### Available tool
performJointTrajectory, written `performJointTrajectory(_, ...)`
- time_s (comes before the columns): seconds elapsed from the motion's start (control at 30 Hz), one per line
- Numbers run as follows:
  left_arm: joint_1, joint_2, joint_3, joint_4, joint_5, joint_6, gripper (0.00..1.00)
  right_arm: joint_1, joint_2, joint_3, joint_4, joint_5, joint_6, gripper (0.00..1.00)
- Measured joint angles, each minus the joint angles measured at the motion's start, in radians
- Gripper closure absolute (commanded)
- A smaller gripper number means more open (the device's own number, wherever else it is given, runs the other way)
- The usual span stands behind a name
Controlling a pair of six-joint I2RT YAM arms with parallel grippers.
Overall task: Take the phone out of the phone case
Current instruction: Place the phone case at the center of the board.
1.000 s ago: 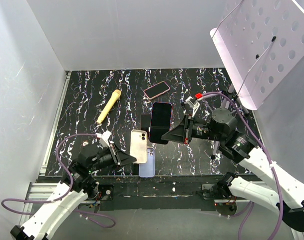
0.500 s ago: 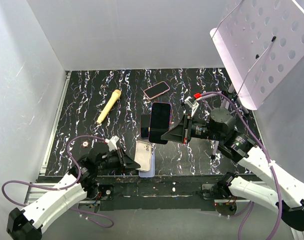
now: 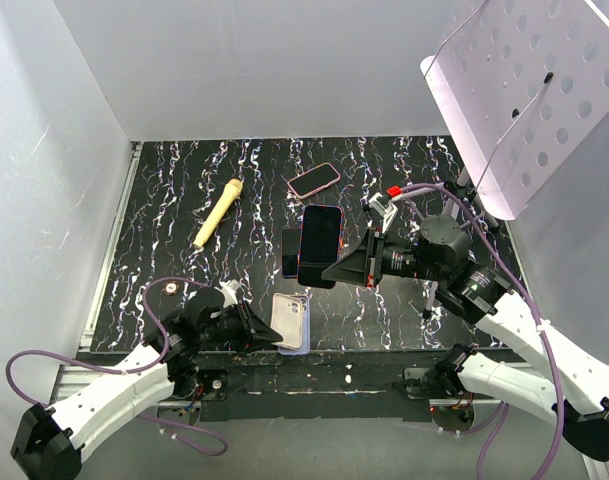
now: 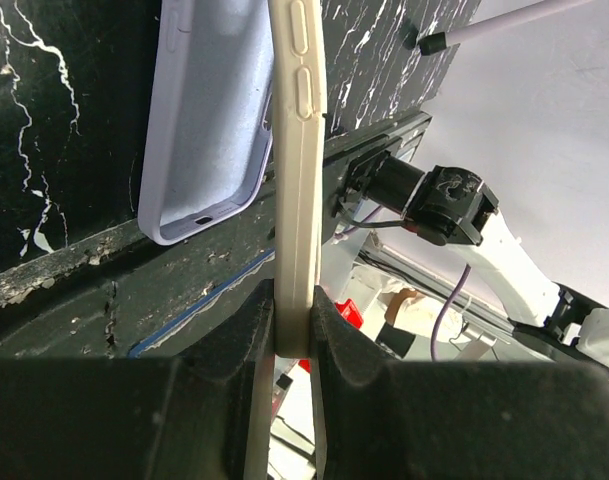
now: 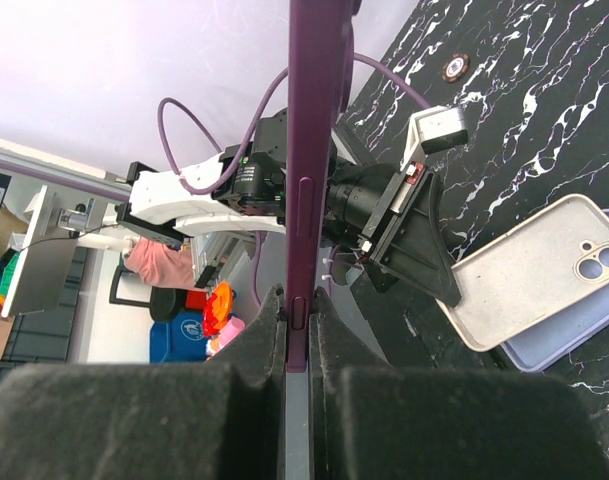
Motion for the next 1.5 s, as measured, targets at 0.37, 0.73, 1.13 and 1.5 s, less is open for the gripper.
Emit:
performJointTrajectory(0.37, -0.007, 0.034, -0.017, 0.060, -0.003, -0.067, 1.00, 0.000, 0.000, -0.010, 0.005, 0.000, 0.001, 0.99)
performJointTrajectory(0.73, -0.040, 0.097, -0.017, 0.132, -0.011, -0.093, 1.00, 0.000, 0.000, -0.011, 0.005, 0.000, 0.001, 0.99)
performJointTrajectory(1.13, -0.074, 0.127, -0.043, 0.182, -0.042, -0.170, 0.93, -0.005, -0.008, -0.026, 0.006, 0.000, 0.003, 0.99)
performJointTrajectory(1.5, -0.092, 0.222, -0.060, 0.217, -0.039, -0.212, 0.64, -0.006, -0.011, -0.036, 0.022, 0.000, 0.005, 0.99)
